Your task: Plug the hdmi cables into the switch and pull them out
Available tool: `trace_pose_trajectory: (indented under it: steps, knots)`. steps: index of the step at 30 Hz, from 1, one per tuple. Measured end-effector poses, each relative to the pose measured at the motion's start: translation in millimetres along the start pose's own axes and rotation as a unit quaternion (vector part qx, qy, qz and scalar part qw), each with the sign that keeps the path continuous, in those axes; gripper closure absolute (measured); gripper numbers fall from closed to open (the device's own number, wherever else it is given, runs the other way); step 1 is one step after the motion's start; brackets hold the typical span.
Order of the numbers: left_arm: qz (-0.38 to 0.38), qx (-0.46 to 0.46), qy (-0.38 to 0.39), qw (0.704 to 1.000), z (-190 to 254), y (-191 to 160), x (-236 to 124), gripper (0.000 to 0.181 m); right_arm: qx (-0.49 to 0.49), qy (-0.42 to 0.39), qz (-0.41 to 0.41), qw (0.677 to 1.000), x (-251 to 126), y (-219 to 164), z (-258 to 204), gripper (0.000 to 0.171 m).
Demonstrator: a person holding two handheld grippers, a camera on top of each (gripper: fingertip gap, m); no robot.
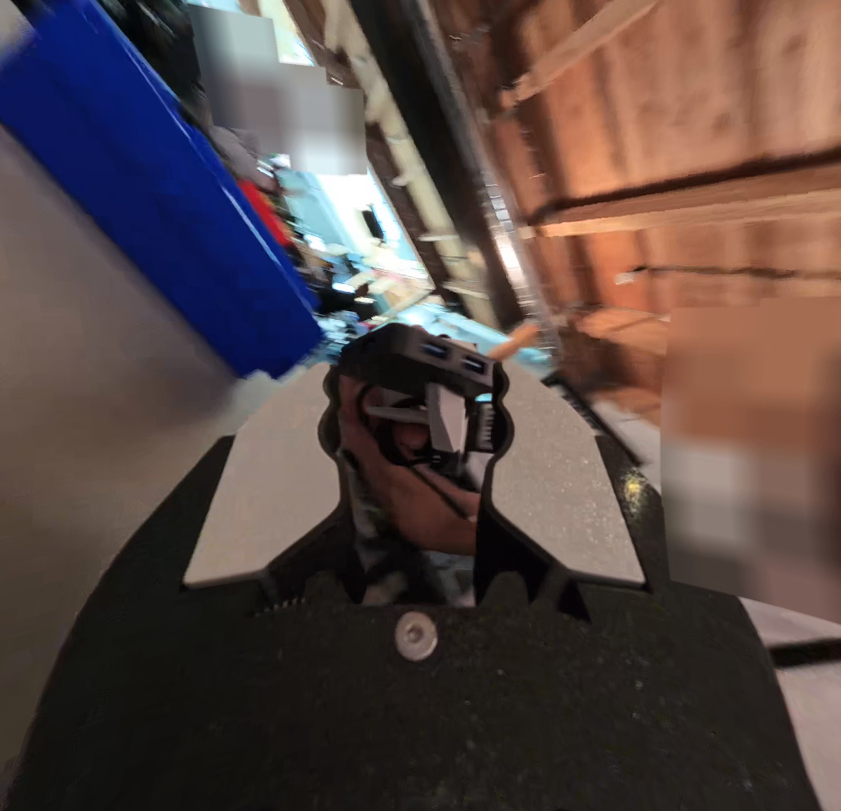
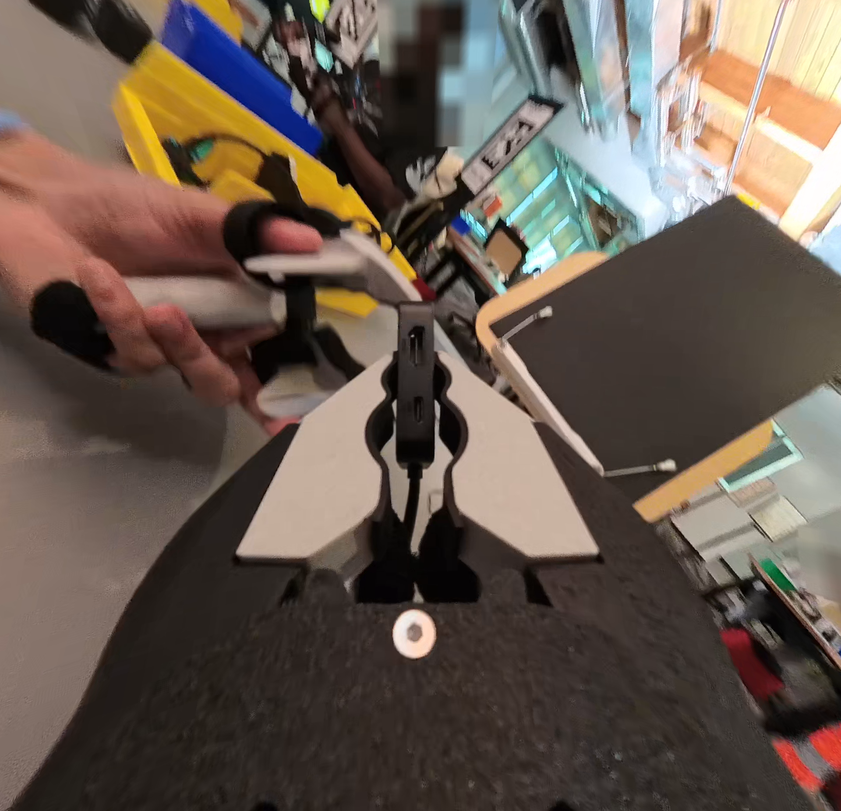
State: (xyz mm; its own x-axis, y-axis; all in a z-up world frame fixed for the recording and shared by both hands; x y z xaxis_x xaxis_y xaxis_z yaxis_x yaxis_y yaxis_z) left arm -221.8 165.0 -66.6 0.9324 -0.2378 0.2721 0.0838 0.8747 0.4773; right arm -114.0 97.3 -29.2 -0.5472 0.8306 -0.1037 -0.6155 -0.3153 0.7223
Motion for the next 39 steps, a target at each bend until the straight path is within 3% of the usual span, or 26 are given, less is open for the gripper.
trace_pose_trajectory:
  steps: [2, 4, 8, 9, 14, 16, 21, 26, 28, 33, 39]
  knots:
    - [-0.029, 0.104, 0.104, 0.989, 7.5, 1.0, -4.9, 0.115, 0.002, 0.015, -0.055, 0.998, 7.8, -11.9, -1.1, 0.159]
    - [-0.077, 0.186, 0.204, 0.958, 10.1, -1.7, -3.2, 0.101, 0.012, 0.029, -0.073, 0.997, 11.7, -15.2, -4.5, 0.159]
    - [-0.111, 0.223, 0.24, 0.938, 10.8, -8.3, 3.7, 0.103, 0.001, 0.063, -0.085, 0.994, 16.7, -10.4, -16.2, 0.159]
    - [-0.109, 0.223, 0.237, 0.939, 9.6, -9.4, 3.5, 0.111, -0.003, 0.071, -0.079, 0.994, 16.2, -7.8, -19.3, 0.159]
    - [-0.14, 0.131, 0.156, 0.969, 8.1, -11.0, 2.5, 0.113, 0.0, 0.083, -0.029, 0.996, 8.9, -3.1, -23.3, 0.157]
    - [-0.122, 0.089, 0.119, 0.981, 5.4, -9.8, 1.3, 0.113, -0.01, 0.065, 0.003, 0.998, 3.5, -1.6, -20.8, 0.156]
    - [-0.091, 0.043, 0.058, 0.993, -2.2, -10.6, 1.2, 0.113, 0.001, 0.064, -0.002, 0.998, 4.2, -2.7, -18.9, 0.155]
    - [-0.092, 0.074, 0.064, 0.991, -0.4, -9.8, 2.4, 0.113, 0.044, 0.1, 0.002, 0.994, 3.3, -3.1, -15.3, 0.158]
    - [-0.09, 0.102, 0.112, 0.984, 1.7, -6.7, -2.2, 0.113, 0.033, 0.098, -0.002, 0.995, 7.2, -5.3, -14.1, 0.159]
    - [-0.094, 0.219, 0.281, 0.93, 32.7, -11.3, -27.8, 0.122, -0.05, 0.034, -0.049, 0.997, 34.4, -28.9, 19.5, 0.159]
    - [-0.111, 0.356, 0.453, 0.81, 72.7, -90.0, -65.5, 0.127, -0.155, 0.016, -0.067, 0.986, 93.0, -75.0, 28.6, 0.159]
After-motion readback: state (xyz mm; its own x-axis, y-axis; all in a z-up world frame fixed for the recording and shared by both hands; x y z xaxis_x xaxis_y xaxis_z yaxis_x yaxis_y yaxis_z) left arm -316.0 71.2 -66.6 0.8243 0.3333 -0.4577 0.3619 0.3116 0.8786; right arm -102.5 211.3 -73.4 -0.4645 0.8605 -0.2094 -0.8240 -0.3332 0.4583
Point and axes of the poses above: each gripper's, where its closed fingertips meet, x out along the fingers, y out of its top, z = x × y across the jaws, the point moved 7 cm from there along -x, back along the fingers, and after that the axes turned 8 degrees about -z, right-handed, at the moved point
